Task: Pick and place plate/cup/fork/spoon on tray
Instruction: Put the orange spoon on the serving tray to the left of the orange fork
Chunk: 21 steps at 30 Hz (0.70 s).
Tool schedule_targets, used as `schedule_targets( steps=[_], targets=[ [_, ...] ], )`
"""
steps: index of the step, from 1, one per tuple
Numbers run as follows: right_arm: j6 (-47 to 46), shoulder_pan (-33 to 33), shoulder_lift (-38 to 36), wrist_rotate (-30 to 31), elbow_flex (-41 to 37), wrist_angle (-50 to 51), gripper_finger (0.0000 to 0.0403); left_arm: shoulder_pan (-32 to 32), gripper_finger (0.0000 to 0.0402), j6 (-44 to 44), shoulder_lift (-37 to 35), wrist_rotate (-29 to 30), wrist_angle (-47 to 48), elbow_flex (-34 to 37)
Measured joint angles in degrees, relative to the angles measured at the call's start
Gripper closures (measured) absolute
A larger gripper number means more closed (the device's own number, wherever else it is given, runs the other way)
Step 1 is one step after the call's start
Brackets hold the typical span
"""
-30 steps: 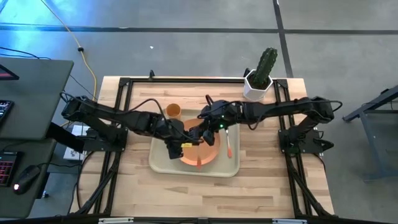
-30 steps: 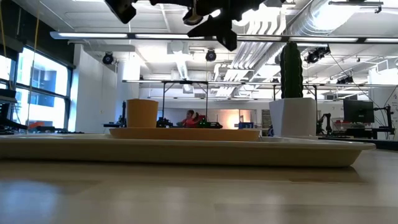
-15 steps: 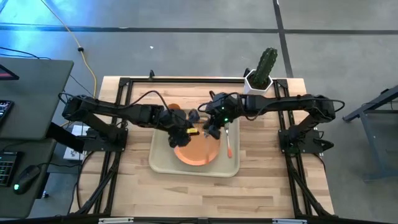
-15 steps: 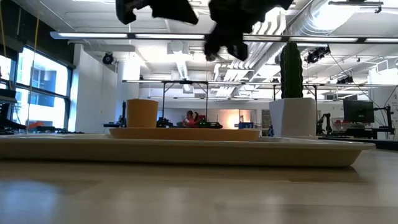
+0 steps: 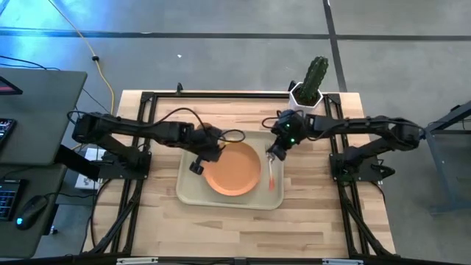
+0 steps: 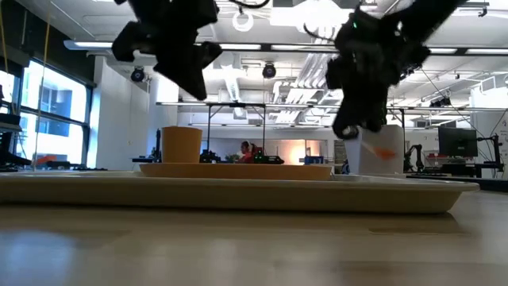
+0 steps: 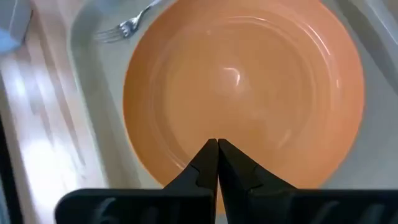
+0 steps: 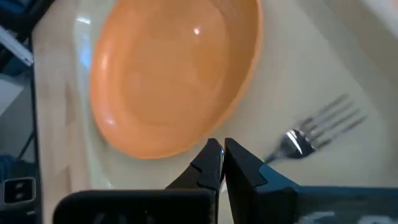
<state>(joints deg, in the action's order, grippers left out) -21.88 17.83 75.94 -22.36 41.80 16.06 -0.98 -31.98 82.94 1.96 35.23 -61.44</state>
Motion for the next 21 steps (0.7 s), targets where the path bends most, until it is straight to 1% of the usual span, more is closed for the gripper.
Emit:
schedule_targets(
  steps=[3, 7, 11, 16, 21],
  targets=[
    [-2.09, 1.48, 1.74, -0.21, -4.86, -6.97, 0.0402, -0.87, 0.0401, 4.19, -0.34, 0.02, -2.20, 1.84],
    [-1.87, 2.53, 5.31, 0.12, -6.19, -13.31, 0.0402, -2.41, 0.0401, 8.09, -0.62, 0.05, -3.16, 2.44],
    [-0.58, 2.81, 9.31, -0.02, -6.21, -15.63, 0.0403, -4.00, 0.0401, 11.00, -2.40, 0.11, -4.67, 2.46],
    [0.14, 2.85, 12.44, -0.06, -6.21, -17.60, 0.0402, -4.76, 0.0401, 15.50, -6.85, 0.23, -6.96, 2.40],
    [0.10, 3.25, 13.37, 2.58, -6.21, -21.92, 0.0394, -4.56, 0.0401, 20.40, -11.18, 1.70, -7.15, 2.40]
  ],
)
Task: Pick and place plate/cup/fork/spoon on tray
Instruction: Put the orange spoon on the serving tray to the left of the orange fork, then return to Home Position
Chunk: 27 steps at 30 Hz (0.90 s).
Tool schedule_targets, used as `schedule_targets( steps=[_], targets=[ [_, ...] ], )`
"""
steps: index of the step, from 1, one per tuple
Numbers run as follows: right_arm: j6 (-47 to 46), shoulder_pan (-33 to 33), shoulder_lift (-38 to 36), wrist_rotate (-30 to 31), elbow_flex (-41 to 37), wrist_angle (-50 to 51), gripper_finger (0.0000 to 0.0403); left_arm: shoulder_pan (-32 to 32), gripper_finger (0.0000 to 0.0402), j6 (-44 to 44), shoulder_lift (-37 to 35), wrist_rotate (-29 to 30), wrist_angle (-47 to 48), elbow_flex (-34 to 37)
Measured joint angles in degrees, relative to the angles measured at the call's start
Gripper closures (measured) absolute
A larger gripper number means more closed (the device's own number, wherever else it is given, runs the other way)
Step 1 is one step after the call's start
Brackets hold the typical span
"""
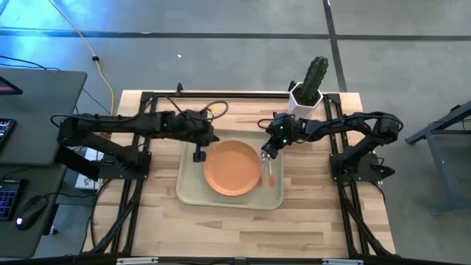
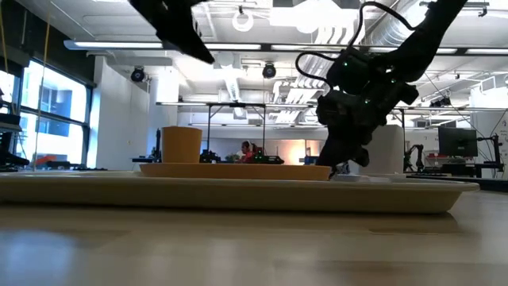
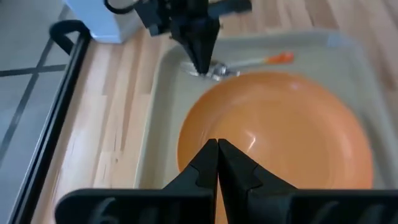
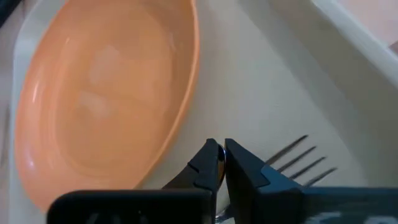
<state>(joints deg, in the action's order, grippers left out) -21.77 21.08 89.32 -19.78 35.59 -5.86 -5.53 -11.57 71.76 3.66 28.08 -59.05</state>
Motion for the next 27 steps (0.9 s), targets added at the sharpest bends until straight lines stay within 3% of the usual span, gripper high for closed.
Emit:
schedule_targets(
  steps=[5, 10, 17, 23, 27],
  targets=[
    [0.90, 0.07, 0.01, 0.87, 0.00, -0.01, 0.0363, 0.89, 0.0401, 3.43, -3.05, -0.02, 0.29, 0.00],
    [2.85, -0.09, 0.02, 1.61, 0.00, -0.89, 0.0299, 1.13, 0.0399, 4.13, -5.36, 0.39, 0.67, 0.00],
    [1.24, -0.42, -3.84, 11.98, 1.94, 0.93, 0.0232, 1.10, 0.0378, 5.51, -8.94, 2.64, 2.21, 0.00],
    [0.84, -2.48, -16.58, 17.39, 3.57, 0.84, 0.0239, 1.06, 0.0383, 5.03, -13.61, 6.00, 1.03, 0.00],
    [0.03, -6.55, -27.52, 22.41, 4.33, 0.85, 0.0290, 0.25, 0.0399, 5.73, -17.96, 6.33, -4.70, 2.90]
  ],
)
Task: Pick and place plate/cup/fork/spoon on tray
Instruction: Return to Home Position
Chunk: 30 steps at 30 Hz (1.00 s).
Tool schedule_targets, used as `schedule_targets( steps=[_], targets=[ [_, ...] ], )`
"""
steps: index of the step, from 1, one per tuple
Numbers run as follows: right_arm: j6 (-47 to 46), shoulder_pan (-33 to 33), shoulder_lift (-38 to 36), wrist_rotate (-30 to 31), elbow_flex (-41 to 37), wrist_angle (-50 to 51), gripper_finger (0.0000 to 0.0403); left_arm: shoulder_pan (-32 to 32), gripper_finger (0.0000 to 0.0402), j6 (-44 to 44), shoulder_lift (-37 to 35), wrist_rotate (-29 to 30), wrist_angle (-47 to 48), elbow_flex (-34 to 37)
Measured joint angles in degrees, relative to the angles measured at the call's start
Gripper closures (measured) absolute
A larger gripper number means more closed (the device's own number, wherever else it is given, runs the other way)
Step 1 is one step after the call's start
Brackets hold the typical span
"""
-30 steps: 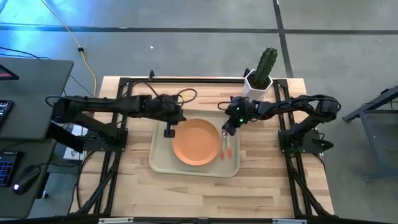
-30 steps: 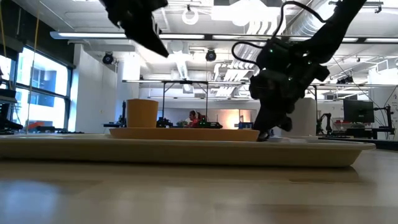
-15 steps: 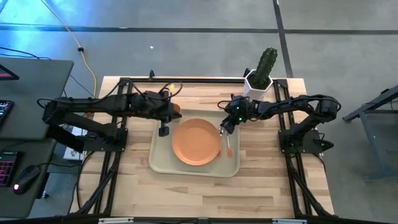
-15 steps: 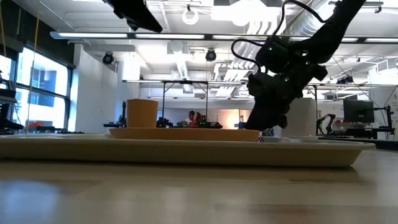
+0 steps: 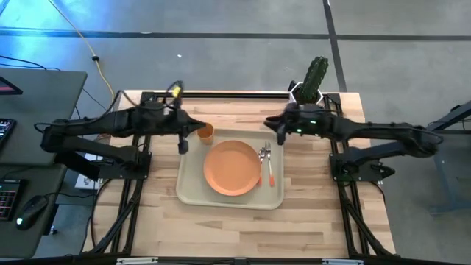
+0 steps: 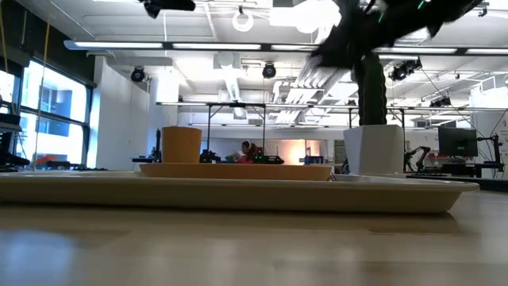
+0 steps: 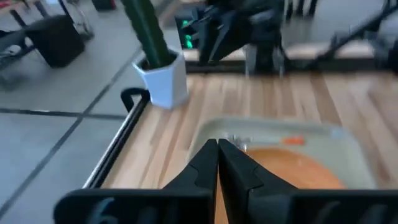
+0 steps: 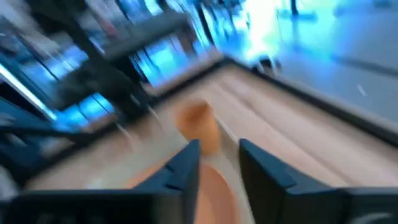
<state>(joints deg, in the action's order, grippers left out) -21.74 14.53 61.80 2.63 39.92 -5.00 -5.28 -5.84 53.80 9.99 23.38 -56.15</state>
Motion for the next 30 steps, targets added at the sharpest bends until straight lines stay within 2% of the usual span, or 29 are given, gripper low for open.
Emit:
schedule_targets(
  steps=[4, 8, 13, 17, 21, 25, 30],
  targets=[
    [3.03, -8.12, -6.46, 4.93, 2.83, 0.97, 0.0384, -0.12, 0.0401, 5.56, -6.29, -2.43, -13.35, 10.60],
    [9.12, -15.62, -8.14, 12.89, 7.53, 10.90, 0.0386, 1.01, 0.0401, 8.76, -12.14, -3.58, -26.25, 21.45],
    [13.85, -18.27, -16.10, 13.79, 8.83, 17.44, 0.0398, 0.61, 0.0401, 5.99, -20.44, -0.36, -26.04, 24.30],
    [15.57, -17.47, -26.37, 13.89, 3.52, 17.66, 0.0402, -0.58, 0.0401, 3.82, -26.59, 2.37, -23.56, 25.25],
    [16.89, -15.78, -35.73, 10.80, -6.45, 9.66, 0.0402, -1.11, 0.0401, 5.91, -30.52, 2.25, -22.40, 30.56],
    [18.35, -14.92, -40.40, 9.57, -15.84, 5.97, 0.0402, -1.07, 0.0401, 8.25, -31.59, 1.53, -26.77, 37.67],
    [19.08, -14.93, -44.76, 9.36, -21.79, 4.85, 0.0402, -1.08, 0.0401, 9.61, -34.35, 1.53, -29.98, 41.97]
  ],
)
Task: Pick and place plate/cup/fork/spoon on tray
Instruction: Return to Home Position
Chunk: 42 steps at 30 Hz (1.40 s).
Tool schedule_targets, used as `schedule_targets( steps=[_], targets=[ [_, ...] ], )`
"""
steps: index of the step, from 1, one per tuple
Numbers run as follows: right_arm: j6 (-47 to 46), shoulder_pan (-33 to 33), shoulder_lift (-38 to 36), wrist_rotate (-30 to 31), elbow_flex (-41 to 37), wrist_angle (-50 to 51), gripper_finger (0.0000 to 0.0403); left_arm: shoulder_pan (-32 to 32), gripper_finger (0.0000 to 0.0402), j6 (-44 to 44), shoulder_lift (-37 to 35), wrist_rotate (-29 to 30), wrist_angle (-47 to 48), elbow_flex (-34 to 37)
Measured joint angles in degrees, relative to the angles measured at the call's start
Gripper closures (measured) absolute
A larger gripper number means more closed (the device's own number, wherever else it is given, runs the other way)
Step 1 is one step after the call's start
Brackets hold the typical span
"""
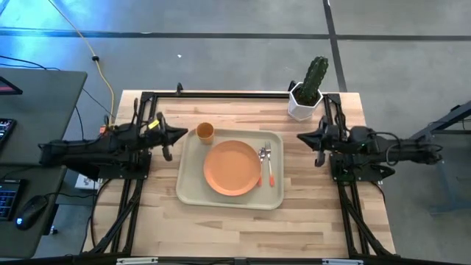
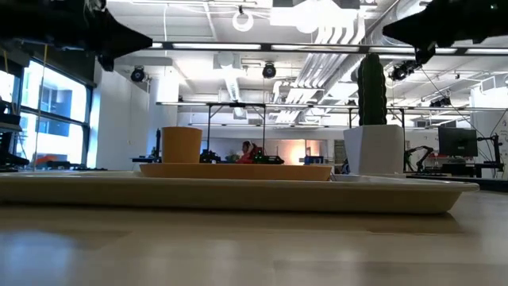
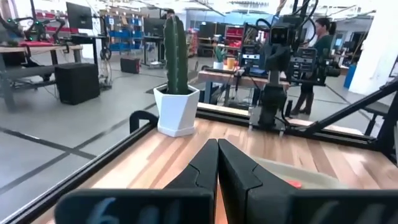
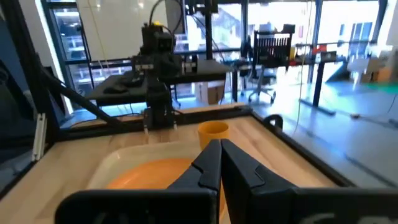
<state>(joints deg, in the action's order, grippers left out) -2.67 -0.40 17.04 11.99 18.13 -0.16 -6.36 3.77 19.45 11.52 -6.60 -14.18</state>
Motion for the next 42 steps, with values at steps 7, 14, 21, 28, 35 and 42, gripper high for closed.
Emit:
schedule_targets(
  steps=[7, 14, 21, 28, 35, 42],
  targets=[
    [2.72, 0.00, -8.35, -1.75, -2.20, 3.89, 0.0403, 0.01, 0.0401, 0.68, -6.77, -0.01, 2.02, 3.67],
    [2.69, 0.00, -14.40, -1.91, -2.25, 9.76, 0.0403, 0.03, 0.0401, 3.69, -12.94, -1.42, 2.71, 7.42],
    [0.15, 0.00, -15.56, -1.94, -2.25, 13.08, 0.0403, 0.00, 0.0401, 3.23, -16.69, -0.87, 5.89, 10.29],
    [-2.83, 0.00, -15.58, -1.96, -7.06, 3.80, 0.0403, -0.01, 0.0401, 4.21, -16.89, -0.89, 2.71, 13.52],
    [-6.32, 0.00, -15.67, -4.50, -14.30, -1.36, 0.0403, 0.01, 0.0401, 3.49, -17.14, -0.91, 2.72, 13.52],
    [-1.26, 0.04, -16.94, -3.02, -17.55, -4.36, 0.0403, 0.01, 0.0401, 2.09, -17.15, -1.54, 3.39, 13.52]
  ],
)
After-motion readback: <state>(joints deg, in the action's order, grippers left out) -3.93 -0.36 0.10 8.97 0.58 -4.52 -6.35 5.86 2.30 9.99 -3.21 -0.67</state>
